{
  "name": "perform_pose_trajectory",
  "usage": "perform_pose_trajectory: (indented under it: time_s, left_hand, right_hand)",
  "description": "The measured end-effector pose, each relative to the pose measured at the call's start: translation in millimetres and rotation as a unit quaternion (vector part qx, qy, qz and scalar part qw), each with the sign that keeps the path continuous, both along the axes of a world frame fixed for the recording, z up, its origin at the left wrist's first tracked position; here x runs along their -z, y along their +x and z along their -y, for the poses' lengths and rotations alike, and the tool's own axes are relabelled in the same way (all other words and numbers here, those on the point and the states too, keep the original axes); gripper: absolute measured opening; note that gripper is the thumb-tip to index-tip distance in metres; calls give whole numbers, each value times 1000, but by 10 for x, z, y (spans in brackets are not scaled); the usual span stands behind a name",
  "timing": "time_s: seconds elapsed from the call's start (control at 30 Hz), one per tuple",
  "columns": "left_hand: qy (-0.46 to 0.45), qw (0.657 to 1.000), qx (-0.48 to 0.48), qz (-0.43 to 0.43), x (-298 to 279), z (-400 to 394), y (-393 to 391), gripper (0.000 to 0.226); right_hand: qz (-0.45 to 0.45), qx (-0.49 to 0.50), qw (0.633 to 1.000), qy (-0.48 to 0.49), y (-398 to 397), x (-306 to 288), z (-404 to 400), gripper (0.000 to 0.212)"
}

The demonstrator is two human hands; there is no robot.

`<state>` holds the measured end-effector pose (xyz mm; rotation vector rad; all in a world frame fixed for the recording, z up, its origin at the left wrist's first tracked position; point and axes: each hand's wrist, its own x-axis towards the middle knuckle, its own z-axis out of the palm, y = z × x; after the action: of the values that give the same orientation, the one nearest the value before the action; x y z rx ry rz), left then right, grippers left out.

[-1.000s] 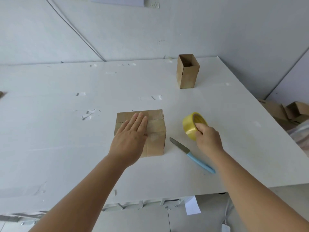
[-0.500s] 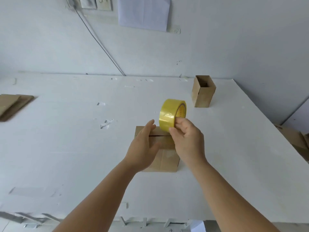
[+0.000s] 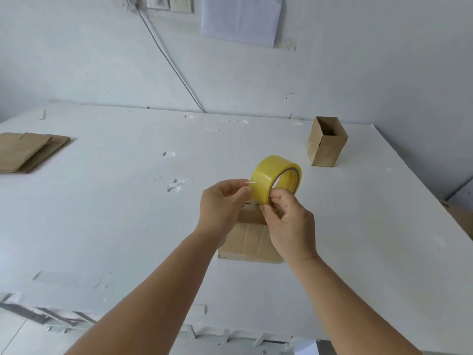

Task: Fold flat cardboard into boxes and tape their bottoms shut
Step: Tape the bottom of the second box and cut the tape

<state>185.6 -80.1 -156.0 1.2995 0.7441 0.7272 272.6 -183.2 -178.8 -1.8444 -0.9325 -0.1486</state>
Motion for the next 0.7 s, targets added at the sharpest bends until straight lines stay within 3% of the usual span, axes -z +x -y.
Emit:
perform_pose_trajectory:
  time_s: [0.13, 0.43, 0.57, 0.63, 0.7]
  left_hand:
    - [-21, 999, -32, -10, 10, -2, 15, 7]
    - [-95, 995, 37, -1, -36, -92, -72, 14]
    - [-61, 996, 52, -30, -42, -154, -71, 25]
    - [-50, 997, 48, -45, -43, -198, -75, 23]
    - [-48, 996, 50, -54, -29, -241, -87, 21]
  right_hand:
    - [8, -7, 1000, -18, -7, 5, -4, 15]
    - [80, -11, 996, -47, -22, 52, -41, 17]
    - [109, -48, 993, 24, -1, 70, -78, 19]
    - [68, -10, 993, 96, -5, 91, -109, 27]
    - [-46, 59, 988, 136, 3, 82, -145, 38]
